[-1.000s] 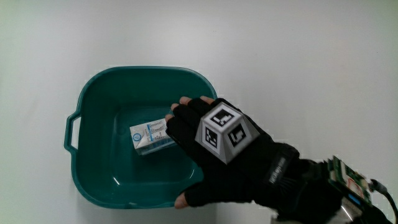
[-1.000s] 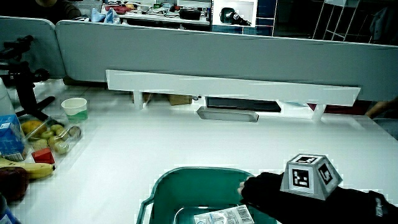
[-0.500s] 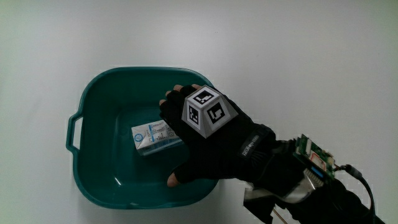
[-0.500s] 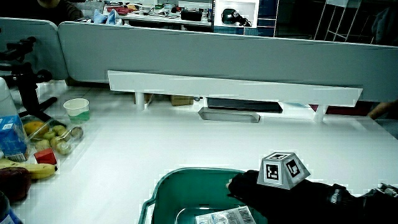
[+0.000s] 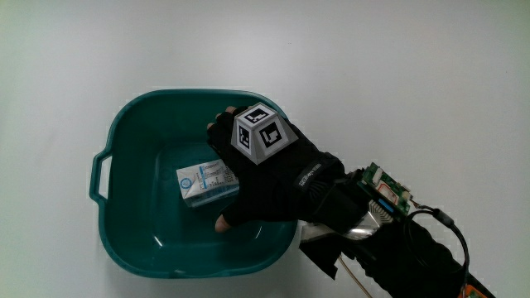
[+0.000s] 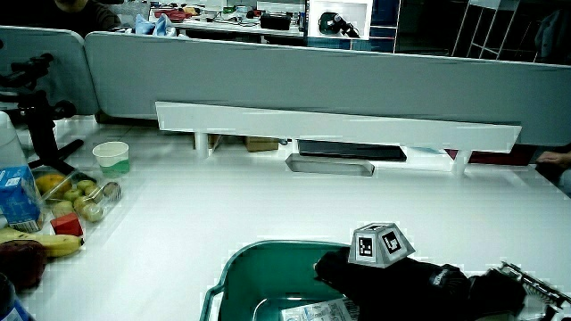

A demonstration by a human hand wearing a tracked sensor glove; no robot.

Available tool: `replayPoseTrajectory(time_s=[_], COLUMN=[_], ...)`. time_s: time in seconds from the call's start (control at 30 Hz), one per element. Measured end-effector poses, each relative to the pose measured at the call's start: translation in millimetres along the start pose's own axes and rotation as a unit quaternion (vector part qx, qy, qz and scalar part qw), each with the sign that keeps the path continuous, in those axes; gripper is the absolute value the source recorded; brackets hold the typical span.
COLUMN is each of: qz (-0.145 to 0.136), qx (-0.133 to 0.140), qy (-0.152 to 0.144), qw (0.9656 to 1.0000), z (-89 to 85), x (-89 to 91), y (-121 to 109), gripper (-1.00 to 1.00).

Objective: Pick milk from plate

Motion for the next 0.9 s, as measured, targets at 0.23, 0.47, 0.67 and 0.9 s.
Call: replayPoseTrajectory(time_s=[0.23, 0.47, 0.67, 0.9], qz=[0.001, 0.005, 0.008, 0.020], qx=[-0.011, -0.006, 0.009, 0.035], qy=[0.000, 0.006, 0.007, 0.012], qw=[0.9999, 0.9999, 0.9999, 0.9991], z=[-5.5, -7.9, -9.7, -8.3], x=[-1.5, -0.8, 0.8, 1.2], y=[14.7, 20.2, 22.2, 20.8], gripper=[0.00, 0.00, 0.00, 0.14])
